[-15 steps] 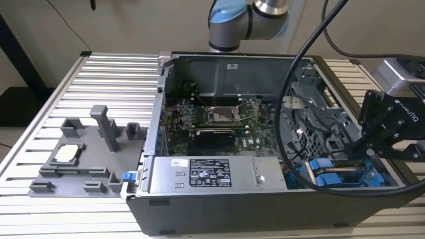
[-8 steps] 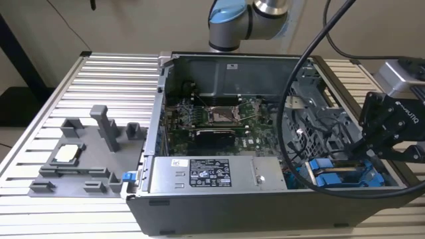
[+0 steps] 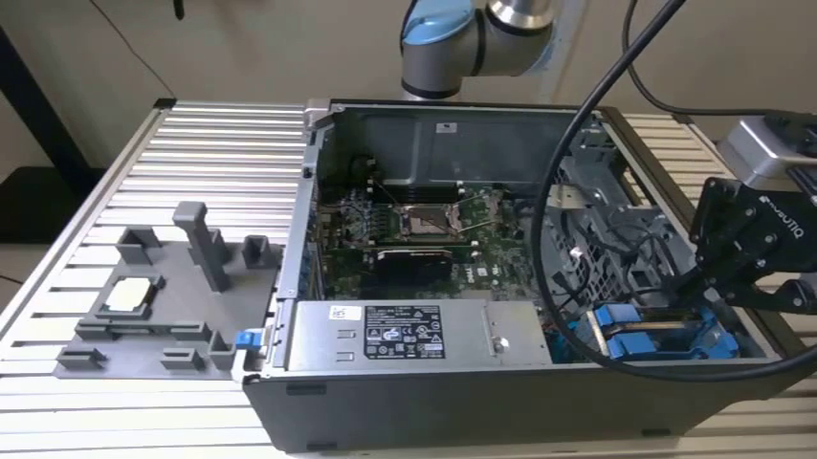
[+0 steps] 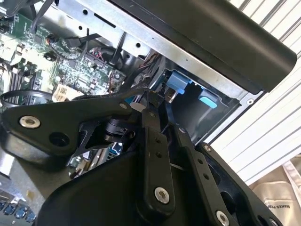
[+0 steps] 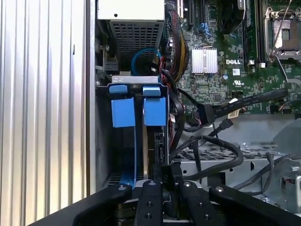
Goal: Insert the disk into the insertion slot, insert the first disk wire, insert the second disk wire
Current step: 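Insert the first disk wire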
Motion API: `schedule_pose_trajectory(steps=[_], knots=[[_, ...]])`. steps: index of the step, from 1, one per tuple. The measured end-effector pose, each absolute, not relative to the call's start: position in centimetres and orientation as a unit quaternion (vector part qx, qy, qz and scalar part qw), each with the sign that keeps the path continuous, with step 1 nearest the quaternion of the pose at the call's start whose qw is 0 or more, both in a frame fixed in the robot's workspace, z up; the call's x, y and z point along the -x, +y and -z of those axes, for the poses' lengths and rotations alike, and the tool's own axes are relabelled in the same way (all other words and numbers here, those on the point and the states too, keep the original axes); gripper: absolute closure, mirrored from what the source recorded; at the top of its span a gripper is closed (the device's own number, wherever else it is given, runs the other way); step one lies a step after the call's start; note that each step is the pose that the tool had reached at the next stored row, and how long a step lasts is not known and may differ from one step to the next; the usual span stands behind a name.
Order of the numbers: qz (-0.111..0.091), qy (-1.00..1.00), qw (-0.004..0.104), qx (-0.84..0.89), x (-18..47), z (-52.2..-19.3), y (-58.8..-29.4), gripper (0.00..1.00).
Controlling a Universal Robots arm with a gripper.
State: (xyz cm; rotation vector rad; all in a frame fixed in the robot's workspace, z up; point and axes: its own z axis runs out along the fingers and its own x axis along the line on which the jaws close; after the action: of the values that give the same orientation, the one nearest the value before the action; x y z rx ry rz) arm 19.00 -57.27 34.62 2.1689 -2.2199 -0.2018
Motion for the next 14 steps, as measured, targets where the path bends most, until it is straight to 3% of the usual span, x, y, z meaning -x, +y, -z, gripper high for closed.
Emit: schedule_pose_trajectory(steps=[14], knots=[[0.065,-0.714,0.016,-0.697,-19.00,-34.37,-57.41,0.81]])
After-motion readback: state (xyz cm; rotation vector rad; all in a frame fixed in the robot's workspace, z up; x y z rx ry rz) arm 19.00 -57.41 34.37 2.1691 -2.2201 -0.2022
